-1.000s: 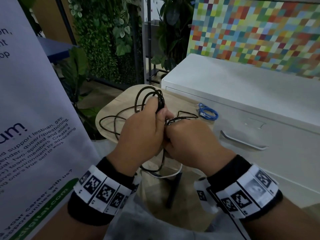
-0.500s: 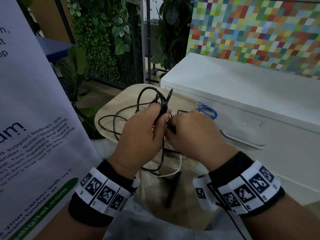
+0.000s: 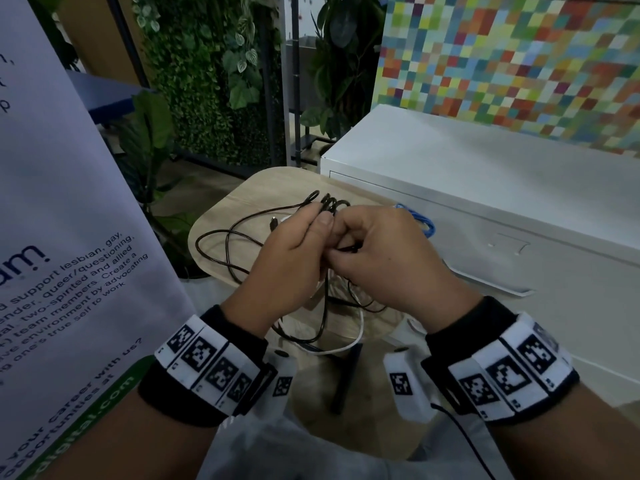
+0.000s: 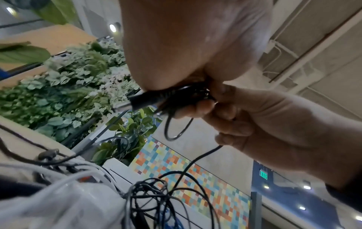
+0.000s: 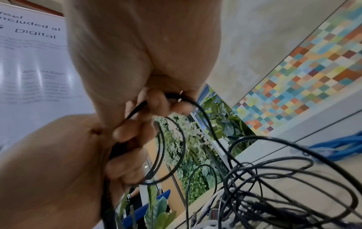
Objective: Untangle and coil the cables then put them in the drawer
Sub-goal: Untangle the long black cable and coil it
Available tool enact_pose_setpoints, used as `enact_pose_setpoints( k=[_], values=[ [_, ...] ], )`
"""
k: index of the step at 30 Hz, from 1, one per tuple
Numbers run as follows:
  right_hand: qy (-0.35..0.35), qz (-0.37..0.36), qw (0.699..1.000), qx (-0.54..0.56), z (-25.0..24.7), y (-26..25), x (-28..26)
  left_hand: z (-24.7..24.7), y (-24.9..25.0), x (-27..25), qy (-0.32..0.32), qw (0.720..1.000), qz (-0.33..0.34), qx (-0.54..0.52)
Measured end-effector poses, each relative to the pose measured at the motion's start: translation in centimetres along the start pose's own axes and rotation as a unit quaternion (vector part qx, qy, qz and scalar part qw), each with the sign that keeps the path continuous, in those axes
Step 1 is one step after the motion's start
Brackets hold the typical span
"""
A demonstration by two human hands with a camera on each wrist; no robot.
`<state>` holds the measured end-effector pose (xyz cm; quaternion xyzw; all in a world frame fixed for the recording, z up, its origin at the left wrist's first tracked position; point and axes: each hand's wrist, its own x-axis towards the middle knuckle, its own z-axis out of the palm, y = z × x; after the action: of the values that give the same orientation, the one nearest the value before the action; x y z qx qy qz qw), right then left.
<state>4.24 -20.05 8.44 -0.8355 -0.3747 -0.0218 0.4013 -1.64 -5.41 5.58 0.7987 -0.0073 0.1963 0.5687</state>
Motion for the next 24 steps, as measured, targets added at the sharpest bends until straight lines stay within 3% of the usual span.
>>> enact_pose_setpoints(
  k=[5,7,9,12,16,19,24],
  values=[
    [-0.064,-0.001,0.997,0.039,-2.6,0.1,0.9,-0.3,0.2,-0.2,-0.031,0.998,-0.019,0.046],
    [-0.085,-0.006,0.995,0.045,-3.4,0.3,1.5,-0.6,0.6,-0.3,-0.065,0.995,-0.059,0.046],
    [-0.085,-0.013,0.995,0.058,-3.9,1.0,2.1,-1.4,1.0,-0.1,-0.103,0.987,-0.120,-0.023],
    [-0.051,-0.006,0.994,0.095,-4.3,2.2,2.9,-3.0,0.9,0.1,-0.132,0.966,-0.142,-0.170],
    [-0.015,0.012,0.995,0.093,-4.2,3.7,3.9,-4.8,1.0,0.0,-0.098,0.937,-0.165,-0.293],
    [-0.010,0.024,0.997,0.077,-4.0,4.5,4.3,-5.5,1.7,-0.1,-0.029,0.908,-0.156,-0.388],
    [-0.059,0.011,0.998,0.016,-3.1,5.0,4.4,-5.3,2.2,-0.2,0.064,0.855,-0.116,-0.501]
  ],
)
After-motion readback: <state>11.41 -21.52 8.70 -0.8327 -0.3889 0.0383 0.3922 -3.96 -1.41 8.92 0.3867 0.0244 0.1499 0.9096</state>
